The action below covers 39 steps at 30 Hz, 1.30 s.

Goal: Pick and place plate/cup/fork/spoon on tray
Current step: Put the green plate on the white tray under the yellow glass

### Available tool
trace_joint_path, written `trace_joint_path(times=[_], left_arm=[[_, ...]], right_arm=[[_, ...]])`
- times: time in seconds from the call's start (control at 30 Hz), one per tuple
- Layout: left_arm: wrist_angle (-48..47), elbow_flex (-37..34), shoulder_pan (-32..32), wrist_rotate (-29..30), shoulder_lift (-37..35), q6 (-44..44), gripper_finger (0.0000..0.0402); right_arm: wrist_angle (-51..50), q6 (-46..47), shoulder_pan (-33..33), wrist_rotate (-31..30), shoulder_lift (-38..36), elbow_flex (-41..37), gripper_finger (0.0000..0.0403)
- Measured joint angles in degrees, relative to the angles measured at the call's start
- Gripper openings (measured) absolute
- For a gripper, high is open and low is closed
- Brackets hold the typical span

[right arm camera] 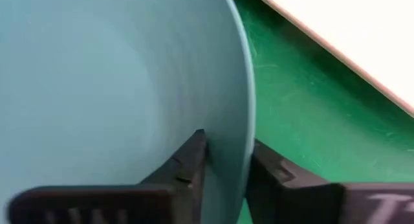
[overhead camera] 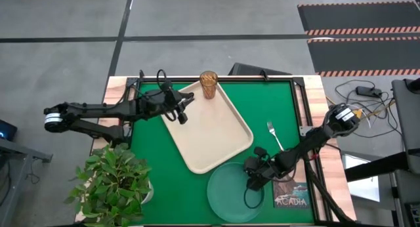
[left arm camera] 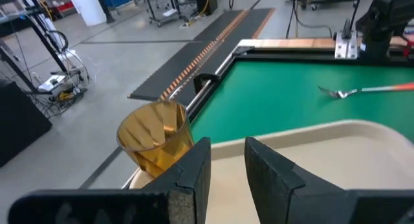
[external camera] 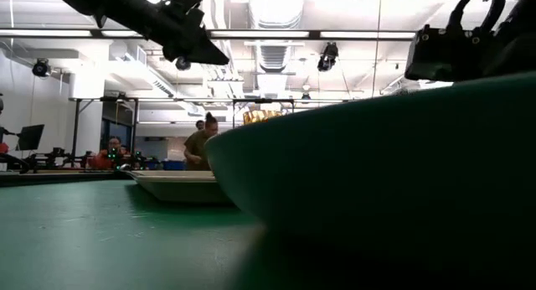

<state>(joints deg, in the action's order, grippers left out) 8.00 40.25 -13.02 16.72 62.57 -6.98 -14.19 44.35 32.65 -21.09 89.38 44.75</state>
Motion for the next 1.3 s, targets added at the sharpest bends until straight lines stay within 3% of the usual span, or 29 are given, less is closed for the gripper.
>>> trace_joint_path(times=[0.13,0.4,0.73,1.07,1.2,1.3], left_arm=[[1.24,0.00,-0.02,0.01,-0.02,-0.06,0.0077],[3.46,0.04,-0.02,0.01,-0.04,-1.61,0.0077],[4.12,0.09,-0.02,0.01,-0.04,-2.87,0.0077],[5.08,0.09,-0.02,0.01,-0.04,-2.89,0.0077],[5.10,0.09,-0.02,0.01,-0.07,-2.91,0.0077],[5.08,0.09,-0.02,0.01,-0.09,-2.91,0.0077]], right_arm=[[0.32,0.51,-0.05,0.88,-1.68,0.07,0.0020],[-0.96,-0.22,-1.51,7.44,-9.64,-0.07,0.0012],[-0.39,-3.50,-6.69,5.57,-19.86,-0.15,0.0011],[3.83,-7.88,-21.72,-2.39,-20.44,-0.15,0.0011],[7.60,-10.62,-29.84,-2.15,-19.37,-0.15,0.0012],[11.94,-12.03,-35.60,1.85,-17.48,-0.15,0.0012]])
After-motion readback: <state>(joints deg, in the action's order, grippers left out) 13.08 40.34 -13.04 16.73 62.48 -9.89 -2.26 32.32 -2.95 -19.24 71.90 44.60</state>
